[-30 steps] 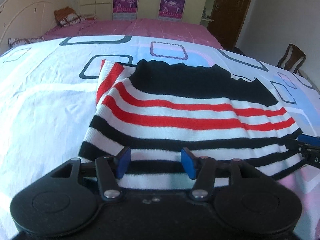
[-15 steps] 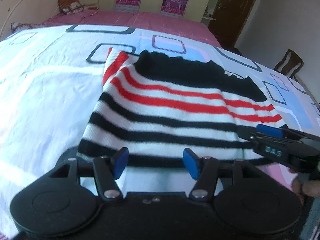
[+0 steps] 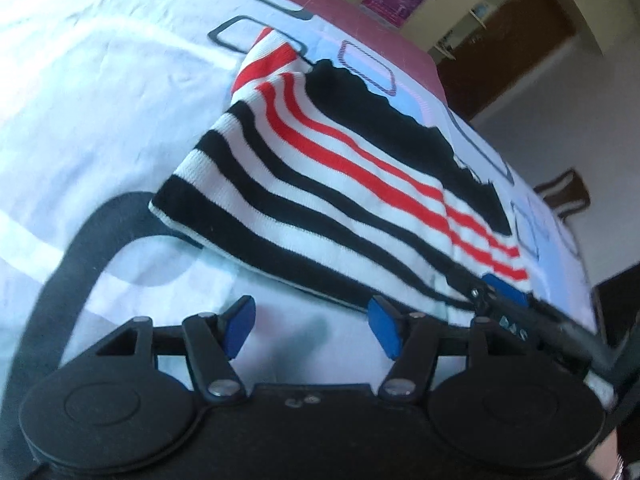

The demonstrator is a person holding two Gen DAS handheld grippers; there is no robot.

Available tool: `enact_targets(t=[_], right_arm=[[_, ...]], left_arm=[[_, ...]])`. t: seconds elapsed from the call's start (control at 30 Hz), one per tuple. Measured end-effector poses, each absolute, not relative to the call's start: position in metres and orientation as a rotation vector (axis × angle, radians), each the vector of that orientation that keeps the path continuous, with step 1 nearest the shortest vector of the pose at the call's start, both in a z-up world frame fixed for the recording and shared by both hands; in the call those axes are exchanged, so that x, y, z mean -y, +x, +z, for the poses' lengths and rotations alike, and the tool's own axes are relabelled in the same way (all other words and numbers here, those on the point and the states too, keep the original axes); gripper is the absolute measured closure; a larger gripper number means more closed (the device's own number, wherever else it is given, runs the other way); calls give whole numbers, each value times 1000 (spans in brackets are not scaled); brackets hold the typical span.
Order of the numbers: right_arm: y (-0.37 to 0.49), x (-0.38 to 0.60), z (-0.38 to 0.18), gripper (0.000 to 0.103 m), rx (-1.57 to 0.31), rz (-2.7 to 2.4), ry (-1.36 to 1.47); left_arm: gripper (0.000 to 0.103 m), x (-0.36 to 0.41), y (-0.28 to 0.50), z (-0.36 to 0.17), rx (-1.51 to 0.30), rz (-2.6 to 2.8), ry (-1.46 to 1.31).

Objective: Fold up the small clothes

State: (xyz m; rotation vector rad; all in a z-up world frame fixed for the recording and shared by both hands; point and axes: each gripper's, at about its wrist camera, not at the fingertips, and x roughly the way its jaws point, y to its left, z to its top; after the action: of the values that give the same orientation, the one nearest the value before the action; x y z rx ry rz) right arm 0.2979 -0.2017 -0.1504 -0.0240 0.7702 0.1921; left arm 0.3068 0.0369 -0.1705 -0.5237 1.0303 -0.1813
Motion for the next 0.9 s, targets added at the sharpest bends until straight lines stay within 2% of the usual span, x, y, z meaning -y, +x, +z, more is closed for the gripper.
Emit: enact_targets(t=[0.23, 0.4, 0.57, 0.63, 0.7, 0.9], right_arm=[[311, 203, -137, 52, -750, 185, 0], [339, 198, -146, 52, -765, 157, -8], [360, 188, -159, 52, -767, 132, -5], [363, 182, -172, 52, -785, 115, -37], [360, 175, -174, 52, -762, 109, -95], [352, 176, -181, 52, -733, 106, -129]], left_arm=[[44, -54, 326, -191, -948, -170, -729], [46, -60, 346, -201, -874, -165, -825], [55, -68, 364, -212, -812, -157, -903], [69, -69, 367, -216, -795, -151, -916], [75, -72, 367, -221, -782, -137, -946], [77, -74, 361, -222, -750, -115, -981]])
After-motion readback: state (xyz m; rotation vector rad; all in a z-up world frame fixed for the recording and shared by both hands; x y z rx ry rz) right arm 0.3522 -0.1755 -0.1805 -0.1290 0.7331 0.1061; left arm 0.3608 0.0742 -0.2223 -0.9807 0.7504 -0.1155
